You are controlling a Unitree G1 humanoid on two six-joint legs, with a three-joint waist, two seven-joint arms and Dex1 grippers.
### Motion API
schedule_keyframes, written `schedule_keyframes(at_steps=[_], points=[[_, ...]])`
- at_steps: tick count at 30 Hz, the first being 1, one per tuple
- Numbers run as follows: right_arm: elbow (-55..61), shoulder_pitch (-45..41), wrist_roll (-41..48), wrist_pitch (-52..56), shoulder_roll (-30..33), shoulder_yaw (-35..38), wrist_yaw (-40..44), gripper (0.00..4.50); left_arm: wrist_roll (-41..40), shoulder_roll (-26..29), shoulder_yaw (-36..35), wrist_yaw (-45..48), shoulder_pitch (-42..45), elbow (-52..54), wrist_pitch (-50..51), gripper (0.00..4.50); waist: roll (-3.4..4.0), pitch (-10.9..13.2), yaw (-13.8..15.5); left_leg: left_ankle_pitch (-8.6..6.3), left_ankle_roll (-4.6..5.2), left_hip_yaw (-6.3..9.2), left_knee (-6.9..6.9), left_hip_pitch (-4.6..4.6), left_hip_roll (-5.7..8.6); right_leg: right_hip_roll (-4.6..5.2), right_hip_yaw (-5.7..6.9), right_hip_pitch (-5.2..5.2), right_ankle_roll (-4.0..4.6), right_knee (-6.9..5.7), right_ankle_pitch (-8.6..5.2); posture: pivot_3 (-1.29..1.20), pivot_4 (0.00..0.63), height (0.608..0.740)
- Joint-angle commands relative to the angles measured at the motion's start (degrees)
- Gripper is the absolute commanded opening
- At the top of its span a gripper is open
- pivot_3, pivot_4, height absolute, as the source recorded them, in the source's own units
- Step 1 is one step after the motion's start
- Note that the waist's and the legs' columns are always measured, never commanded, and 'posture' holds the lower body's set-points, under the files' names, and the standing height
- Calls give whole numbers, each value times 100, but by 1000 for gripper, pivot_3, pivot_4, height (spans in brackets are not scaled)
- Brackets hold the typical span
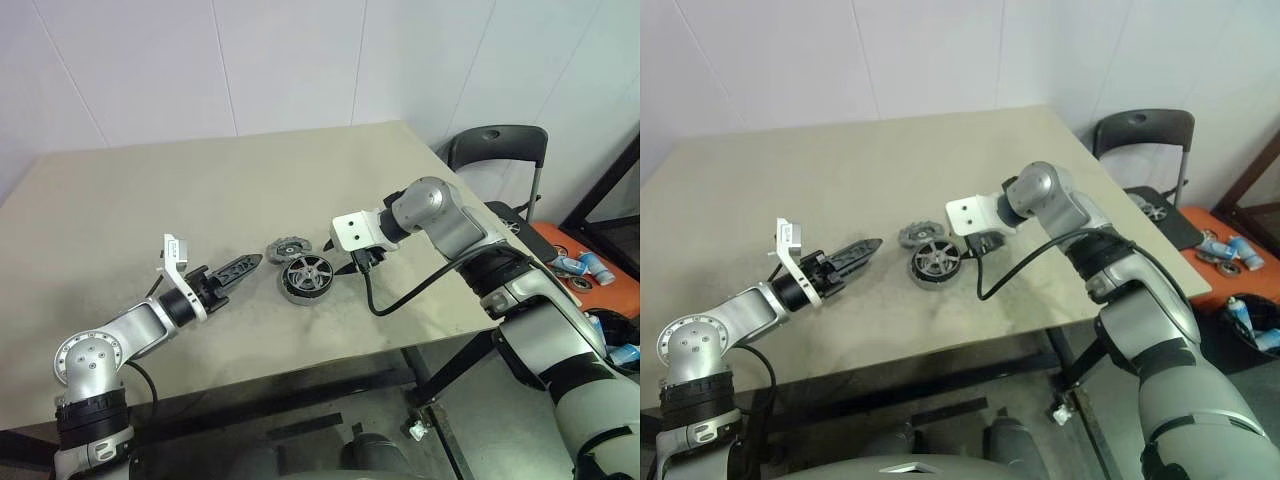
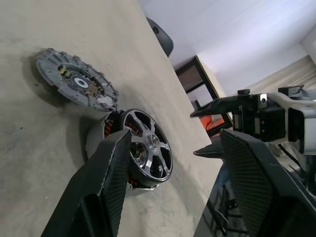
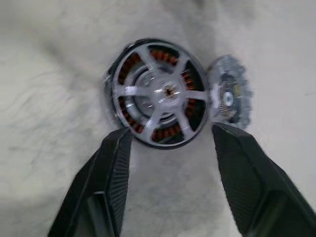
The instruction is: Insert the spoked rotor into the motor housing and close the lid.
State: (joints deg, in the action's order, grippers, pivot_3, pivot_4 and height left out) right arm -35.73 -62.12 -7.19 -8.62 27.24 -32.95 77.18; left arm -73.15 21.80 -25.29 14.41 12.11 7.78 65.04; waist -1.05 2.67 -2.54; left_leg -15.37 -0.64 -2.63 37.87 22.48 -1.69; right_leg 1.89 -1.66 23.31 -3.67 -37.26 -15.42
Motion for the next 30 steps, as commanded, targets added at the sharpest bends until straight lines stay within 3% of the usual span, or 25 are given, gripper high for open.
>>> schedule_keyframes(at_steps=[1,16,30], points=[[-255,-340,-123,-438,-141,73,211,2565,-212,-38,-85,-103,-22,312,-190,3037,1,0,-1,0,-1,0,0,0,0,1,0,0,1,-1,0,0,0,740],[-2254,-1036,-902,-1655,-1068,83,-106,2565,-443,-156,32,-495,-533,810,-544,3037,2,0,2,-2,-33,-1,-38,-1,17,27,3,15,7,-2,3,0,0,740],[-2740,-947,-1240,-1952,-1345,104,-272,2565,-500,-149,201,-624,-667,837,-796,3037,3,0,-9,9,-43,-1,-70,-7,30,44,21,20,-3,-4,8,0,0,740]])
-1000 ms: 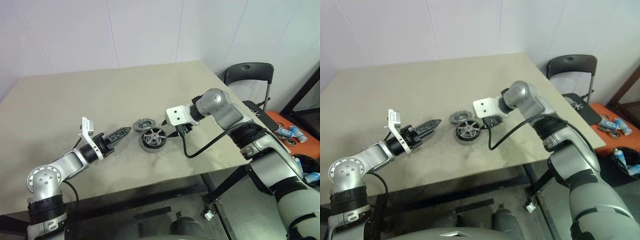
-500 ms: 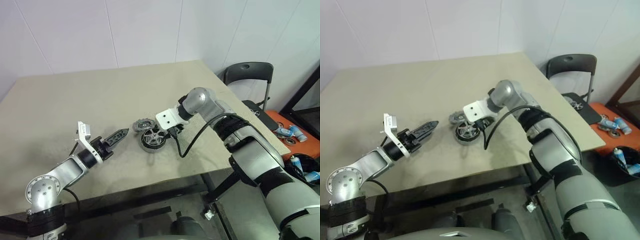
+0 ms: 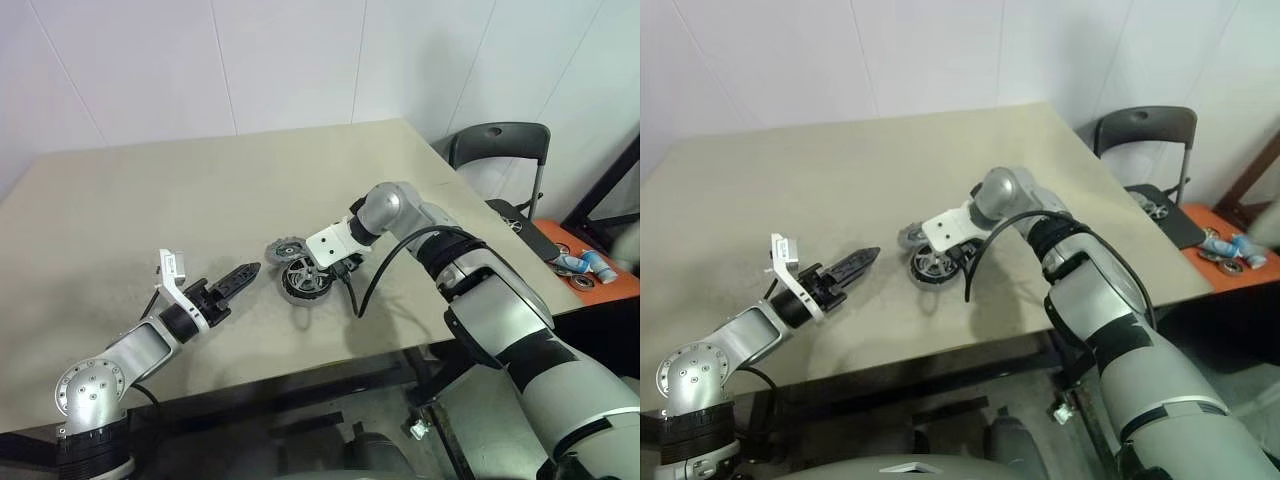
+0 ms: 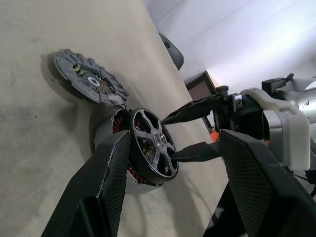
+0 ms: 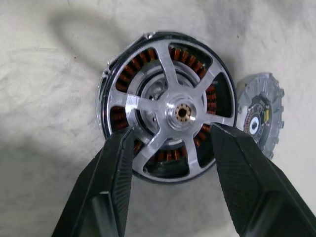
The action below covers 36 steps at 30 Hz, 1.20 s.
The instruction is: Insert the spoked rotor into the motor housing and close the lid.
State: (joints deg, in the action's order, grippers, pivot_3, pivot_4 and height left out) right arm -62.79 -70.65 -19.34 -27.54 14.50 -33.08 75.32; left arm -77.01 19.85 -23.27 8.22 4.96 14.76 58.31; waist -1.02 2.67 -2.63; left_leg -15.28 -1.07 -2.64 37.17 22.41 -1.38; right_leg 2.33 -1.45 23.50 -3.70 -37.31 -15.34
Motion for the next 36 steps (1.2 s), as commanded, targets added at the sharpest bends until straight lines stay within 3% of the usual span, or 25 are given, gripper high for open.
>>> schedule_keyframes(at_steps=[1,3,7,11,15,36], points=[[-52,-95,-27,-55,-94,131,-119,2565,-108,53,5,-2,53,124,-136,3037,0,0,2,5,8,0,1,0,1,0,0,-1,0,-1,0,0,0,740],[-85,-85,-47,-80,-121,135,-164,2565,-98,53,18,-7,55,109,-161,3037,0,0,2,7,11,0,1,0,1,0,0,-1,1,-1,-1,0,0,740],[-91,-16,-111,-196,-101,109,-184,1658,-58,2,70,-50,27,118,-224,3037,0,0,4,8,13,0,0,0,2,0,1,-1,-3,-1,2,0,0,740],[-82,34,-151,-244,-93,108,-208,1658,-33,-63,152,-108,-20,144,-293,3037,0,0,3,9,13,0,1,-1,2,0,1,-2,-3,-2,2,0,0,740],[-33,83,-124,-241,-89,162,-125,886,-22,-78,193,-115,-30,119,-337,3037,-1,-2,4,9,14,1,1,-4,2,0,2,-5,-3,-3,2,0,0,740],[451,-15,96,-79,26,600,-231,868,59,-22,333,20,247,-171,-383,3037,0,-1,7,11,13,1,5,-3,3,-3,2,-5,-6,-6,3,0,0,740]])
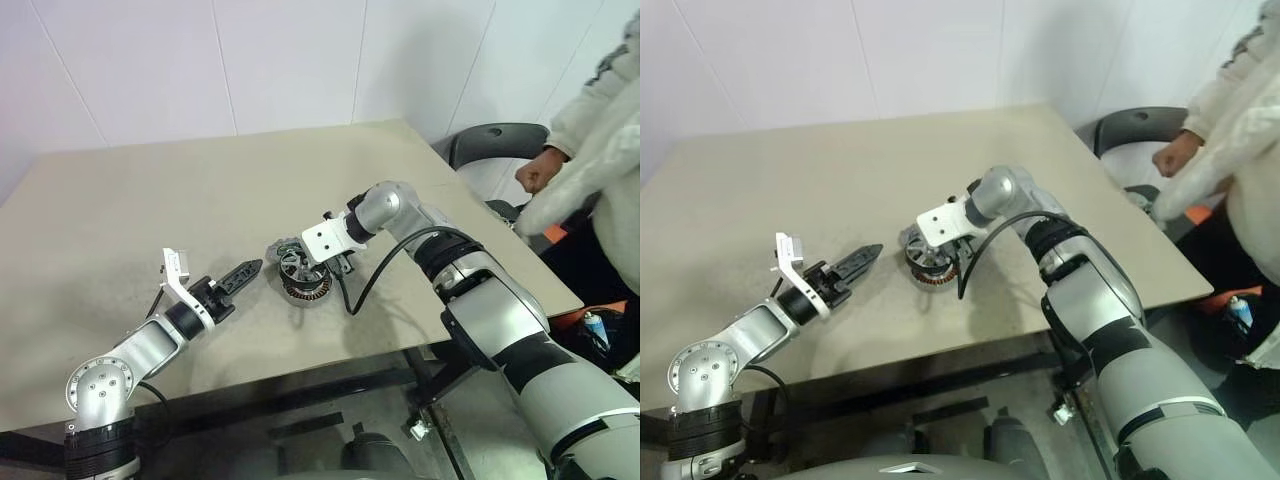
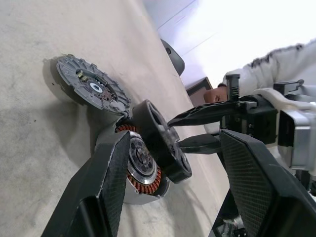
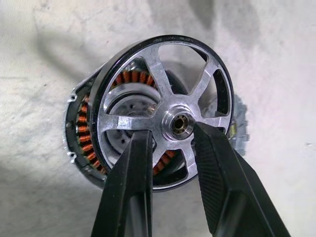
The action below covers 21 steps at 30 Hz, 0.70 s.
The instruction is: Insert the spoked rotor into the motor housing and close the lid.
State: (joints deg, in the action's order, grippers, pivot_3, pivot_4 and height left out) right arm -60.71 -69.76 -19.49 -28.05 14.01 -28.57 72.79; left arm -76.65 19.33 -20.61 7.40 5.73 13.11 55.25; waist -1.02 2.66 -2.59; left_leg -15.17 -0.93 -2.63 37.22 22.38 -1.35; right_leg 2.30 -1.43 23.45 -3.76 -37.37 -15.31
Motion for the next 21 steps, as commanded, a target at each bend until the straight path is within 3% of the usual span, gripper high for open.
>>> schedule_keyframes(at_steps=[1,14,21], points=[[260,-79,93,-41,86,133,9,868,22,34,73,101,191,-18,-74,3037,0,0,6,0,0,0,0,0,0,0,0,0,0,0,0,0,0,740],[628,427,-184,-452,260,-120,-84,868,-40,38,97,60,165,45,-43,3037,0,0,3,1,1,1,4,-1,1,-3,0,-2,-3,-4,1,0,0,740],[566,294,-187,-401,177,-70,-177,868,-50,21,92,66,111,73,-56,3037,-1,0,2,1,1,1,5,-2,1,-5,0,-3,-3,-6,1,0,0,740]])
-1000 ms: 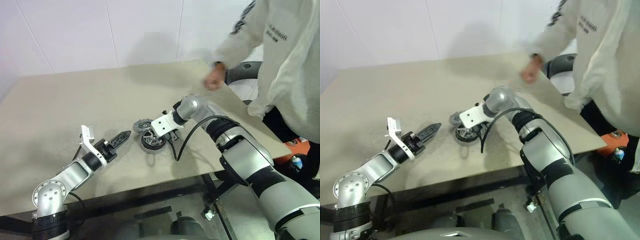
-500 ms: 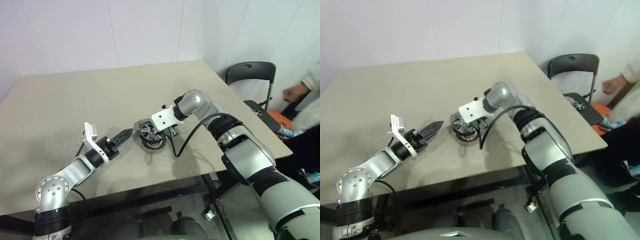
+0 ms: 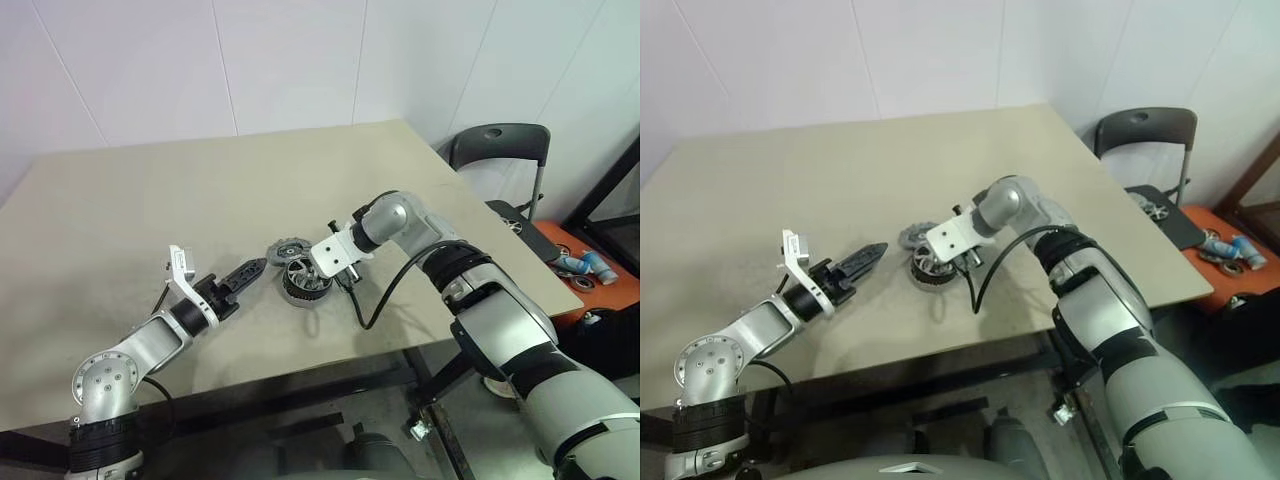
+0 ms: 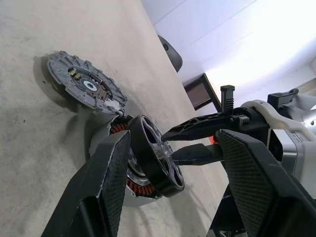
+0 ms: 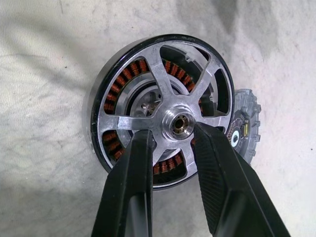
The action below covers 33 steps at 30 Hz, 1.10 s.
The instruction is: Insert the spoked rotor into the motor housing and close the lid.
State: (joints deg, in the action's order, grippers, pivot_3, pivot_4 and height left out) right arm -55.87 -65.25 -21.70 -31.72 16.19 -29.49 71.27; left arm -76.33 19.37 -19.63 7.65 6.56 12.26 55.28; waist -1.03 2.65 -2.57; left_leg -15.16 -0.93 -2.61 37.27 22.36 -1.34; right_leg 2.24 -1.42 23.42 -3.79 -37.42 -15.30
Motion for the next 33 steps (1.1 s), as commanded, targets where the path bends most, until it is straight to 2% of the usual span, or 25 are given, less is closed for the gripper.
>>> schedule_keyframes(at_steps=[1,13,32,33], points=[[82,-162,34,-37,-40,23,-24,868,-82,11,-5,42,19,163,-63,3037,0,0,0,0,0,0,0,0,0,0,0,0,0,-1,0,0,0,740],[-300,-237,-375,-422,21,-195,-498,868,-77,-41,34,58,-76,199,-86,3037,-1,0,-1,1,-2,0,6,-11,-1,-3,-1,-10,0,-6,0,0,0,740],[-312,-170,-493,-637,-53,-278,-638,868,107,-52,125,285,-67,16,-134,3037,-1,-1,0,4,-5,2,11,-14,-15,-32,-4,-14,1,-10,0,0,0,740],[-298,-151,-470,-660,-62,-267,-647,1218,109,-56,126,280,-63,14,-134,3037,-1,-1,-1,4,-5,2,12,-14,-17,-34,-4,-14,1,-10,0,0,0,740]])
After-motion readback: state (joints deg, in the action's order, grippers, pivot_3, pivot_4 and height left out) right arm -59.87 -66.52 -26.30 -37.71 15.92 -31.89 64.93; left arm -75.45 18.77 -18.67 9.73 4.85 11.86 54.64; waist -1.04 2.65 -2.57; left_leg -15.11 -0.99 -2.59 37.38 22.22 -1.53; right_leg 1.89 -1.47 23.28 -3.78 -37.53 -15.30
